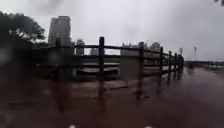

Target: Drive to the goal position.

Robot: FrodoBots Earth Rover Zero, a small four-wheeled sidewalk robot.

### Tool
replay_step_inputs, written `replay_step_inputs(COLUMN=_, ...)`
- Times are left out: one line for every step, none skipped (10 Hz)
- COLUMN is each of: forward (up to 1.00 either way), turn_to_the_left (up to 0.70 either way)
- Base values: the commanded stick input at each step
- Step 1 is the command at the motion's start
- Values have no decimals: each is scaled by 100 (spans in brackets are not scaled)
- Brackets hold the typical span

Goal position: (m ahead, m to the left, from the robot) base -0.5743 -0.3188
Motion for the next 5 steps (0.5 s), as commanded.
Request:
replay_step_inputs(forward=0, turn_to_the_left=100)
replay_step_inputs(forward=0, turn_to_the_left=100)
replay_step_inputs(forward=0, turn_to_the_left=100)
replay_step_inputs(forward=0, turn_to_the_left=100)
replay_step_inputs(forward=0, turn_to_the_left=100)
